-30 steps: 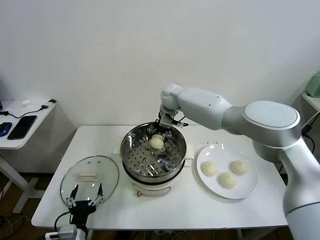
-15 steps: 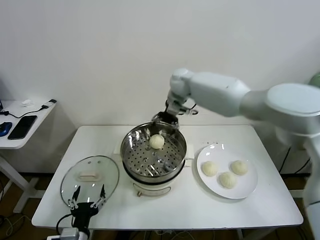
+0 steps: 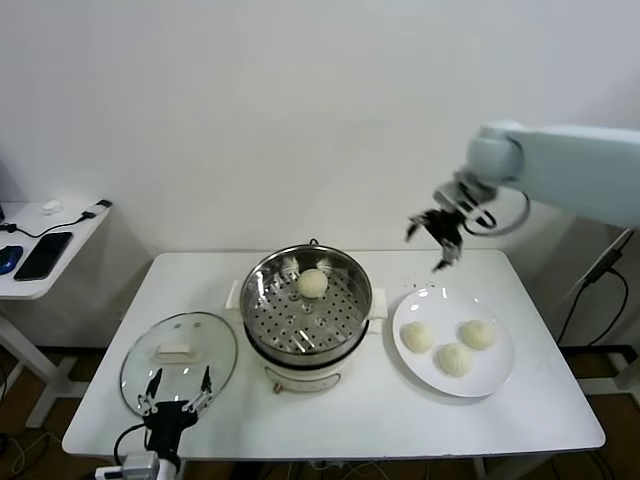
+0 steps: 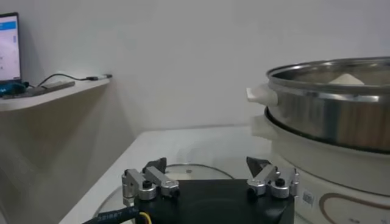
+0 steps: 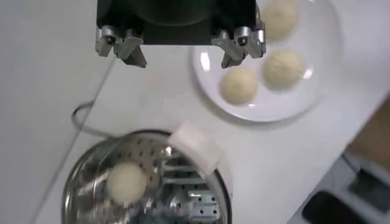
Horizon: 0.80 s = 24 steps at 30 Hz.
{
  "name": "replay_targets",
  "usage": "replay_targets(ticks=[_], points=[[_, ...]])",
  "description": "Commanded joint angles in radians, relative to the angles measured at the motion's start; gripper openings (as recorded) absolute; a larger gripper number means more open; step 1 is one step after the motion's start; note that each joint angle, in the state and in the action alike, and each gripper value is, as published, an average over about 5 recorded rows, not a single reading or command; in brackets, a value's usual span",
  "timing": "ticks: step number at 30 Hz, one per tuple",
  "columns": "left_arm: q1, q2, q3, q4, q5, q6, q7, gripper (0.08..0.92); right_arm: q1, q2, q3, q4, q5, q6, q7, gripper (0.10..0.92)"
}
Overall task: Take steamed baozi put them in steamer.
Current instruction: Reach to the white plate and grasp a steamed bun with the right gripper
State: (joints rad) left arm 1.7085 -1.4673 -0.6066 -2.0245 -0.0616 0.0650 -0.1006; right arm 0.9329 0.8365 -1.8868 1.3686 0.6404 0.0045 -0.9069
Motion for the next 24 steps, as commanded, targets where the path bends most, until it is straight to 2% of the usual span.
replay_targets(ticks=[1, 10, 24], points=[[-0.005, -0.002, 0.000, 0.021, 0.000, 0.001, 0.000, 0.823, -0.197, -0.144, 0.027, 0.116, 0.075, -0.305, 0.102, 0.823], [0.000, -0.005, -0.001, 0.036, 0.003, 0.000, 0.000, 0.823, -0.450, -0.004, 0.177, -0.109, -0.011, -0.313, 0.124, 0.823], [0.001, -0.007, 0.006, 0.046, 0.004, -0.004, -0.001, 0.823, -0.583, 0.090, 0.316, -0.234, -0.043, -0.336, 0.210, 0.823]])
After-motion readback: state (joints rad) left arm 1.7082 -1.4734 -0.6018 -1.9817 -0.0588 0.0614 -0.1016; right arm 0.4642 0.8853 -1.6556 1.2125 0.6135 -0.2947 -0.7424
